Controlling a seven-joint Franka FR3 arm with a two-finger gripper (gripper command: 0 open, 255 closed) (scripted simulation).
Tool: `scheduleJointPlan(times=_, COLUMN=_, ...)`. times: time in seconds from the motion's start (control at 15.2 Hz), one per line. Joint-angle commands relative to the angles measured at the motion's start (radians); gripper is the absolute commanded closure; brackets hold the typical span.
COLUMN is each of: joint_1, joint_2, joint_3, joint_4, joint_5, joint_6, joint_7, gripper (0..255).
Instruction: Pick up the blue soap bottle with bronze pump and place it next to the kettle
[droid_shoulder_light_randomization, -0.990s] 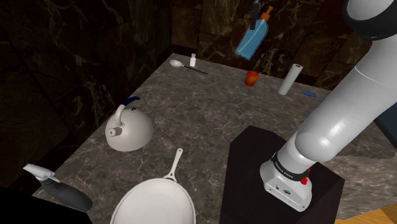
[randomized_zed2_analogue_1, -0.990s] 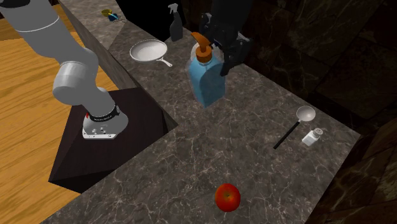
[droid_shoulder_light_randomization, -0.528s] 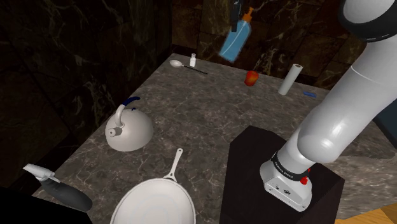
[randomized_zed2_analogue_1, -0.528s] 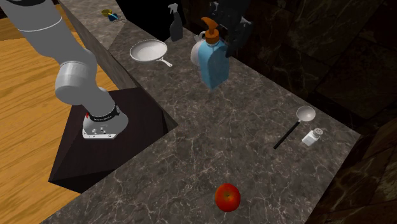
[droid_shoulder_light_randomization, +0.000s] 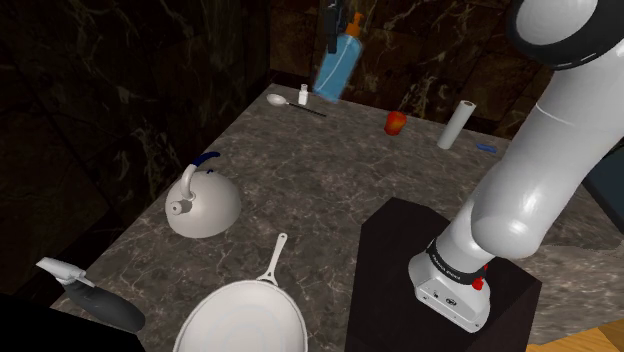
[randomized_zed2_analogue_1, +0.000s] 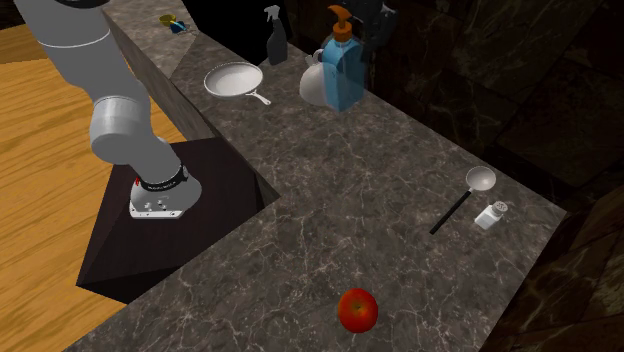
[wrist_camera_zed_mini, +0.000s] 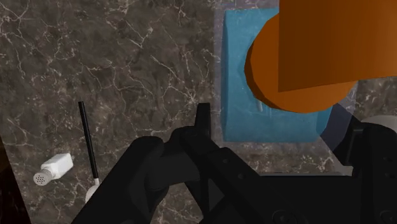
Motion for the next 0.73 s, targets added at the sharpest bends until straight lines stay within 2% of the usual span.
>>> scheduleJointPlan(times=0.0, joint_1=0.021, joint_2=0.028, joint_3=0.018, joint_4=0.029, joint_5=0.010, joint_6=-0.003, joint_7=0.042, gripper=255)
scheduleJointPlan(times=0.33, joint_1=0.071, joint_2=0.134, joint_3=0.058, joint_4=0.159, joint_5=0.036, joint_6=-0.030, joint_7=0.137, gripper=255)
scheduleJointPlan(times=0.66, joint_1=0.119, joint_2=0.280, joint_3=0.091, joint_4=0.359, joint_5=0.060, joint_6=-0.086, joint_7=0.226, gripper=255)
